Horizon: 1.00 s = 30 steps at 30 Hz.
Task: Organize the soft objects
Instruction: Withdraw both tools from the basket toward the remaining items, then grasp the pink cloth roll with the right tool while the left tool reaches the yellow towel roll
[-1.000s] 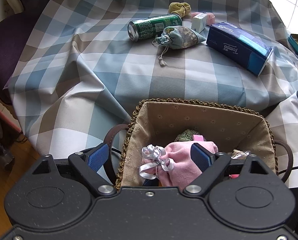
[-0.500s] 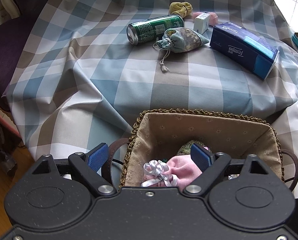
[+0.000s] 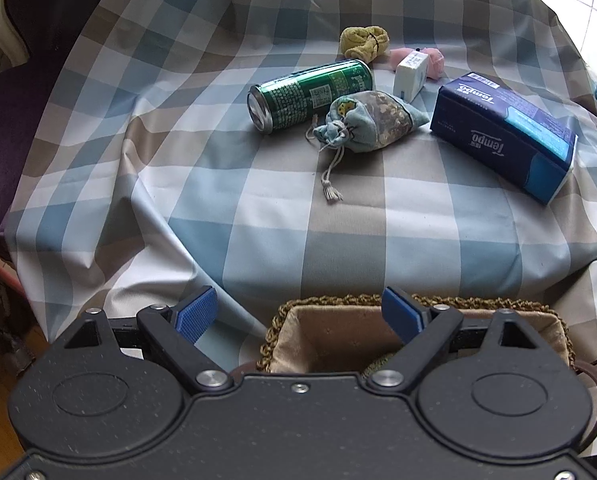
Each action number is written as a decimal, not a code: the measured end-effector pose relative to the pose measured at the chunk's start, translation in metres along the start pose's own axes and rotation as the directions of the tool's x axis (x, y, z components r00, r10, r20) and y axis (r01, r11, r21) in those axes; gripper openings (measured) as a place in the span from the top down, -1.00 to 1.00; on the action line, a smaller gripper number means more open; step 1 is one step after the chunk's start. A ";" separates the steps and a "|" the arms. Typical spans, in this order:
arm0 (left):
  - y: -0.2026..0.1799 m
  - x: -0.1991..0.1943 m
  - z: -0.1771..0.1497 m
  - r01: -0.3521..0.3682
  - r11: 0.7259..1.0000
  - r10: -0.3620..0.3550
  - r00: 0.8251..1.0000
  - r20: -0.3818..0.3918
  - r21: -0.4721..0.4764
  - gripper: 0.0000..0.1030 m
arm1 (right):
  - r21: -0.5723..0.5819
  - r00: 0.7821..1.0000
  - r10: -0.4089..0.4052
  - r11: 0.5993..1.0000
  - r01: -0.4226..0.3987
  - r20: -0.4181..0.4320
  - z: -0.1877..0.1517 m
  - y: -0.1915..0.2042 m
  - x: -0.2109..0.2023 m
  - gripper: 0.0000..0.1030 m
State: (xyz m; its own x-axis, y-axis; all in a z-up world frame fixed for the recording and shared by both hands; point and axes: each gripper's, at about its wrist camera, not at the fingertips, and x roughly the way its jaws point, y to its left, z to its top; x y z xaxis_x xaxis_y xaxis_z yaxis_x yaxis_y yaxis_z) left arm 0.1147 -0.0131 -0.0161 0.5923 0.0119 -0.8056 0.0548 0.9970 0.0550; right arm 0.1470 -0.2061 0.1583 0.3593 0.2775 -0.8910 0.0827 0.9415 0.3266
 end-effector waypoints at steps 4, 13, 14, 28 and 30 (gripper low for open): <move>0.000 0.009 0.014 -0.004 1.000 0.004 1.000 0.020 0.004 -0.67 | -0.056 0.997 -0.057 0.997 0.059 0.044 -0.009 -0.020 0.030 -0.98; -0.001 0.029 0.047 0.005 1.000 -0.007 0.998 0.063 0.029 -0.67 | -0.180 0.894 -0.137 0.956 0.231 0.426 -0.019 -0.039 0.043 -0.99; -0.002 0.031 0.051 0.009 0.999 -0.012 0.998 0.066 0.034 -0.68 | -0.189 0.885 -0.126 0.954 0.231 0.447 -0.015 -0.039 0.044 -0.99; -0.007 0.044 0.089 0.037 0.997 -0.046 0.991 0.126 0.072 -0.76 | -0.176 0.826 -0.125 0.949 0.260 0.549 0.099 -0.034 0.115 -0.99; -0.007 0.047 0.091 0.044 0.996 -0.052 0.991 0.123 0.072 -0.76 | -0.173 0.847 -0.119 0.955 0.240 0.518 0.124 -0.034 0.135 -0.99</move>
State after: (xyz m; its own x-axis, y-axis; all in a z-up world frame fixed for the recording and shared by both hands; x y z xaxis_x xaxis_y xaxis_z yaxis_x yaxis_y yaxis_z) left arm 0.2151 -0.0263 -0.0002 0.6828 -0.0498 -0.7289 0.1382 0.9885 0.0620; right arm 0.3079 -0.2244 0.0665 0.7757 0.0244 -0.6306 0.0043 0.9990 0.0439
